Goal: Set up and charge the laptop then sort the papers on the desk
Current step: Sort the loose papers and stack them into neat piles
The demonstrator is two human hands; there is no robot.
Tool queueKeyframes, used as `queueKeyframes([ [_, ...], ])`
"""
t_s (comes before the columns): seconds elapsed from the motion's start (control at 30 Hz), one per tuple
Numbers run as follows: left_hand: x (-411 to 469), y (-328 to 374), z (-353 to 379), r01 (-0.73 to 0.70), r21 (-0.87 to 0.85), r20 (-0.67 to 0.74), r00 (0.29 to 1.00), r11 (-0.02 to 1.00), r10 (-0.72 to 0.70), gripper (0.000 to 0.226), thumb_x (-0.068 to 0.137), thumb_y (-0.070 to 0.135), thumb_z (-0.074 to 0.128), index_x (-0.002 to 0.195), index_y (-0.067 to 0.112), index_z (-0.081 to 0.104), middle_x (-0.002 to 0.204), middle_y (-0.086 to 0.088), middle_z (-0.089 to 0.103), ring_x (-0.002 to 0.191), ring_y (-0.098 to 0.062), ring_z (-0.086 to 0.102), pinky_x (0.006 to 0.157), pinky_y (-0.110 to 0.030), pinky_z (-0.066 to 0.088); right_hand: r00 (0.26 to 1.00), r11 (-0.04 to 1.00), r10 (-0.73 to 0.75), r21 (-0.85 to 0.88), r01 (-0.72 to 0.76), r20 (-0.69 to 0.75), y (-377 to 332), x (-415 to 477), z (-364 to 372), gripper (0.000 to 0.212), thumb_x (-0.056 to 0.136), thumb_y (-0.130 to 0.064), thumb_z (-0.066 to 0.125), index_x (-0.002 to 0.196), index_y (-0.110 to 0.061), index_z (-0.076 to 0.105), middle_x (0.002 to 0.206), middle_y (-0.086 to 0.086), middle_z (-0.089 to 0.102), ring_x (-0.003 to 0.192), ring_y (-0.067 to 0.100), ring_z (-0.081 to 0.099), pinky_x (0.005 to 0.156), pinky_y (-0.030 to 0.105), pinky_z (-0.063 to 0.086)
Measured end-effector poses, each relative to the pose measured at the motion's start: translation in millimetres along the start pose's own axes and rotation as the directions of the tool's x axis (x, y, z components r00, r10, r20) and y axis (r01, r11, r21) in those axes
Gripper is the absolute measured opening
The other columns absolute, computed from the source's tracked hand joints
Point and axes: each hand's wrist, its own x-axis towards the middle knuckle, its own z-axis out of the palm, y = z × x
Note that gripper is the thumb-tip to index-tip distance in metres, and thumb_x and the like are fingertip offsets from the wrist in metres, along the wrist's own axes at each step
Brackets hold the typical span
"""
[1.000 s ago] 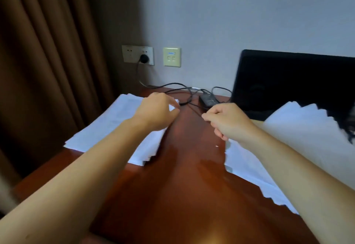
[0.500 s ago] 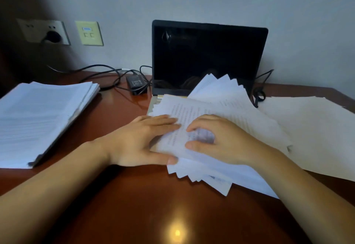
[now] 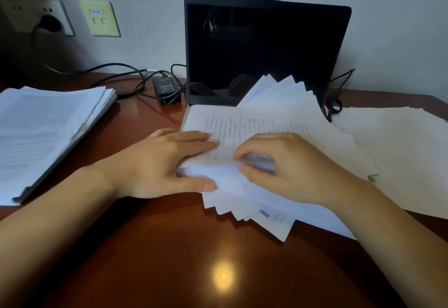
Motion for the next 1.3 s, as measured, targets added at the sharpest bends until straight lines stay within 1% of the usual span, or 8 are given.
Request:
queueKeyframes([
  [0.27,-3,-6,-1,0.084,0.028,-0.004,0.996,0.996,-0.084,0.097,0.072,0.096,0.031,0.157,0.049,0.019,0.168,0.014,0.016,0.155,-0.007,0.007,0.126,-0.038,0.005,0.997,0.984,0.075,-0.161,-0.075,-0.006,10,1,-1,0.017,0.097,-0.028,0.057,0.105,-0.03,0.072,0.092,-0.014,0.072,0.085,0.01,0.065,0.075,0.036,0.054],
  [0.53,-1,2,-9,-0.303,0.103,-0.336,0.886,0.948,0.32,0.049,0.087,0.05,0.069,0.128,0.023,0.063,0.135,0.007,0.061,0.126,-0.013,0.056,0.107,-0.026,0.039,0.995,0.947,0.092,-0.307,-0.095,-0.027,1,3,-4,0.035,0.101,-0.033,0.049,0.136,-0.034,0.048,0.074,0.004,0.068,0.067,0.028,0.061,0.064,0.04,0.052],
  [0.7,-1,3,-8,-0.317,0.145,-0.38,0.856,0.937,0.349,0.02,0.09,0.028,0.073,0.108,0.022,0.067,0.132,0.005,0.062,0.112,-0.018,0.063,0.094,-0.031,0.049,0.997,0.952,0.039,-0.301,-0.059,-0.071,-6,4,-6,0.024,0.099,-0.024,0.052,0.104,-0.027,0.028,0.064,0.006,0.059,0.048,0.027,0.047,0.044,0.039,0.038],
  [0.83,-1,-5,-6,-0.296,0.166,-0.316,0.887,0.941,0.335,0.027,0.099,0.044,0.054,0.106,0.032,0.078,0.14,0.001,0.061,0.114,-0.018,0.066,0.095,-0.03,0.051,1.0,0.948,0.014,-0.318,-0.014,-0.001,-9,4,-3,0.036,0.082,0.008,0.055,0.087,-0.024,0.04,0.06,-0.005,0.04,0.049,0.018,0.034,0.045,0.031,0.023],
  [0.9,-2,-6,-7,-0.267,0.137,-0.29,0.91,0.954,0.296,0.033,0.098,0.046,0.048,0.108,0.036,0.078,0.143,0.002,0.059,0.113,-0.018,0.068,0.091,-0.028,0.053,1.0,0.951,0.008,-0.31,-0.001,0.023,-7,3,-1,0.035,0.078,0.012,0.055,0.086,-0.023,0.056,0.074,-0.007,0.054,0.055,0.02,0.045,0.047,0.031,0.032],
  [1.1,0,-4,-7,-0.258,0.139,-0.311,0.905,0.956,0.289,0.02,0.095,0.034,0.059,0.096,0.036,0.079,0.105,0.013,0.074,0.095,-0.011,0.069,0.072,-0.034,0.057,0.993,0.973,0.104,-0.212,-0.089,0.062,0,1,-2,0.023,0.099,-0.034,0.05,0.114,-0.031,0.068,0.108,-0.019,0.06,0.098,0.007,0.058,0.083,0.036,0.052],
  [1.2,-1,-5,-7,-0.266,0.12,-0.341,0.894,0.956,0.291,0.021,0.095,0.036,0.058,0.094,0.033,0.079,0.103,0.014,0.074,0.1,-0.011,0.07,0.079,-0.036,0.057,0.974,0.958,0.197,-0.236,-0.166,0.114,-8,0,-4,0.05,0.09,-0.065,0.045,0.131,-0.04,0.06,0.136,-0.021,0.055,0.126,0.001,0.047,0.105,0.029,0.041],
  [1.3,-2,-6,-7,-0.247,0.059,-0.389,0.887,0.967,0.25,0.022,0.092,0.04,0.062,0.092,0.031,0.081,0.106,0.014,0.075,0.102,-0.01,0.07,0.079,-0.038,0.059,0.972,0.957,0.193,-0.244,-0.156,0.135,-15,-1,-6,0.07,0.077,-0.08,0.044,0.136,-0.043,0.054,0.143,-0.023,0.048,0.132,-0.002,0.04,0.107,0.026,0.035],
])
